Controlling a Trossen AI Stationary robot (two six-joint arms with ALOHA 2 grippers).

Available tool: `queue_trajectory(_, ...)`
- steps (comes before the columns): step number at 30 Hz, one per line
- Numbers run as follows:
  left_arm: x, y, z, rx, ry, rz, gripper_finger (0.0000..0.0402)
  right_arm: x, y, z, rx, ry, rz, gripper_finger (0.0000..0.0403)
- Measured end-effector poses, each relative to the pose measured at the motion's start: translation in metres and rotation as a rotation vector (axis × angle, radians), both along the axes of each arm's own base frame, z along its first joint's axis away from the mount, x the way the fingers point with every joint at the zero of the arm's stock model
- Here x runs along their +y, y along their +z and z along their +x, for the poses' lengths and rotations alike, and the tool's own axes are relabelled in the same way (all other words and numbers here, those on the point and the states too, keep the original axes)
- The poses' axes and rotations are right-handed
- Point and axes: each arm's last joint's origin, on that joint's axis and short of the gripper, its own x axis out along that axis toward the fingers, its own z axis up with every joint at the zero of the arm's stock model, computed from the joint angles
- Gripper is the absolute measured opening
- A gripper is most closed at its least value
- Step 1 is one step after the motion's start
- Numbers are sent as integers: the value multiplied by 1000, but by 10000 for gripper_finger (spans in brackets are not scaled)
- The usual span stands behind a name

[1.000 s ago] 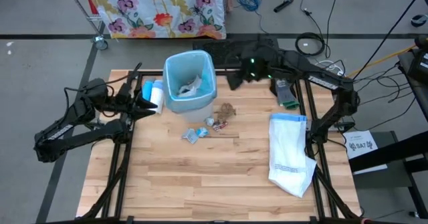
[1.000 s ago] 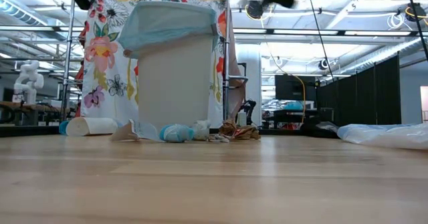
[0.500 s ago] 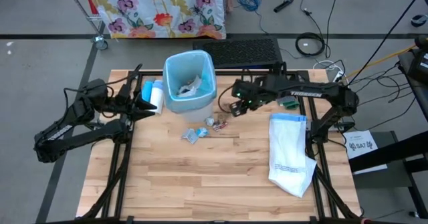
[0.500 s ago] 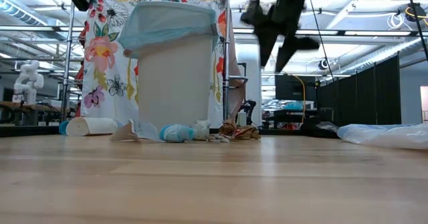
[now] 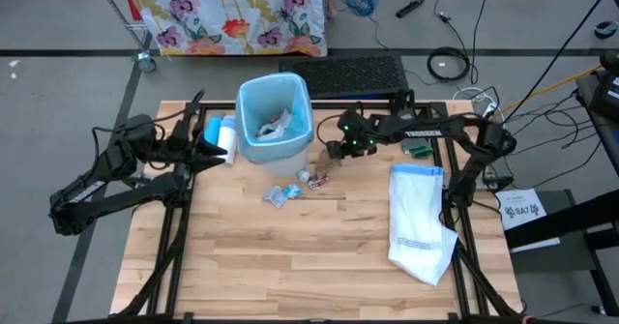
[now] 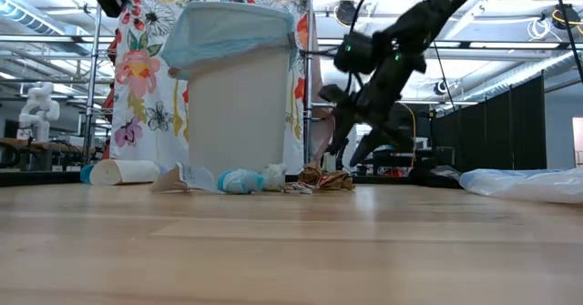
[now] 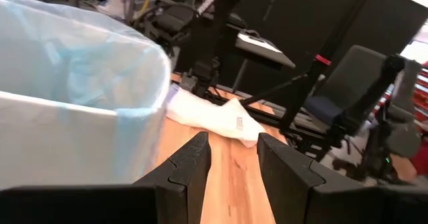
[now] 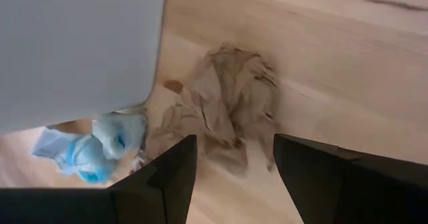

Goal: Place trash/remove bag and relplace
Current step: Put the brown napkin into the white trash bin

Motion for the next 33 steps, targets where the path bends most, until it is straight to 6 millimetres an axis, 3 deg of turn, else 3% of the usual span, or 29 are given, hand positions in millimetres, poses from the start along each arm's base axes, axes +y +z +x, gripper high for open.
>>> queue_trajectory(7,2,0,0,5,63,4,130,-4,-38,15,33,73,52,177)
queue_trajectory(9,2,0,0,6,73,6,130,-2,-43,19,48,104,52,141)
queue_trajectory(12,2,0,0,6,75,6,130,5,-43,21,63,171,29,38)
queue_trajectory(15,2,0,0,7,75,5,130,8,-31,17,75,181,11,13)
queue_trajectory(22,2,0,0,6,74,6,130,17,41,-16,69,102,-130,1)
queue_trajectory(28,2,0,0,4,70,6,130,43,123,-60,7,-29,-306,1)
queue_trajectory(33,2,0,0,3,69,6,130,67,196,-78,-106,-124,-496,0)
